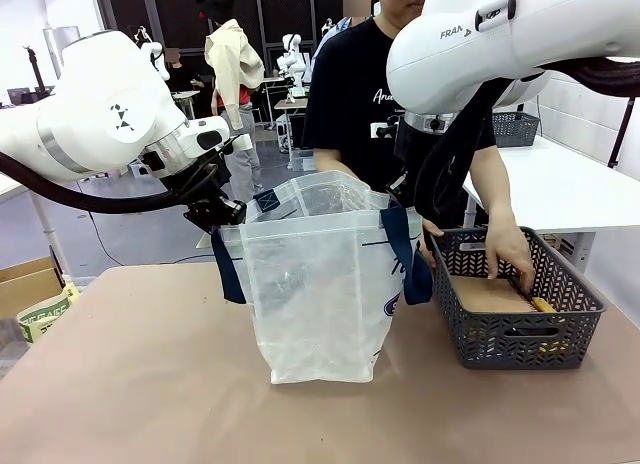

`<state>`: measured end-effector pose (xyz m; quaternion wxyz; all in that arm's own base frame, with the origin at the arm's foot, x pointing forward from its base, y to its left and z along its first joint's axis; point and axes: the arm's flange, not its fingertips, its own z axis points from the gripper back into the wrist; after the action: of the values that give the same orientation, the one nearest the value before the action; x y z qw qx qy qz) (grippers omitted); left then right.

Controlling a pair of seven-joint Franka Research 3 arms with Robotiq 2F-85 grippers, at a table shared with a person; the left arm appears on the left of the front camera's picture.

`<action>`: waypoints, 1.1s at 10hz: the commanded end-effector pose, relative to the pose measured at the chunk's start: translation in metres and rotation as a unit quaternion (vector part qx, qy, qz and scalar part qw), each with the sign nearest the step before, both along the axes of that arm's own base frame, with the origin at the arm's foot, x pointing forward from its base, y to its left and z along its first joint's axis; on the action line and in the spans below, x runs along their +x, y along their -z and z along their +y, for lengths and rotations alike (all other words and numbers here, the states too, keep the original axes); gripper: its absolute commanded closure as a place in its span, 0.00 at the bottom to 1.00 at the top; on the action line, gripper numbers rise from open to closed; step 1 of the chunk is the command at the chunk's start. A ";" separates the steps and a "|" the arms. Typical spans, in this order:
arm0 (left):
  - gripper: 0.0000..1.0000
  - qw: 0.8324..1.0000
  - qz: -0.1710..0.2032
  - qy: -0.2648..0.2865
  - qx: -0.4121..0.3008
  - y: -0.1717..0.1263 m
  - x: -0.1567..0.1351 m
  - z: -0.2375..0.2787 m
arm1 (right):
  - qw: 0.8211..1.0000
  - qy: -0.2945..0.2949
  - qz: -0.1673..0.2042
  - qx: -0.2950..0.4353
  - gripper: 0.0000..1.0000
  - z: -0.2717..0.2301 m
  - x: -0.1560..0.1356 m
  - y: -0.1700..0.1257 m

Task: Transfer purchased items from the store into the shopping bag.
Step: Move the Reusable shopping bag to the right side of the table.

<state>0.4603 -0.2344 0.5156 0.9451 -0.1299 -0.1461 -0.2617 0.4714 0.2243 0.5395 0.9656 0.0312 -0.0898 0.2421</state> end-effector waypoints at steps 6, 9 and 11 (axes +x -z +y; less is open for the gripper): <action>1.00 1.000 -0.002 -0.002 0.000 -0.001 0.001 0.004 | 1.000 0.003 0.000 -0.001 1.00 -0.004 0.001 0.000; 1.00 0.999 0.003 0.040 0.005 0.001 0.002 0.001 | 1.000 -0.023 -0.017 -0.010 1.00 0.000 -0.004 0.002; 1.00 0.999 0.002 0.052 0.003 0.003 0.005 -0.001 | 0.999 -0.026 -0.023 -0.021 1.00 0.001 -0.004 0.002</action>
<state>0.4601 -0.2387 0.5110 0.9360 -0.1271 -0.1395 -0.2970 0.4691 0.2295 0.5407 0.9605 0.0246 -0.0947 0.2605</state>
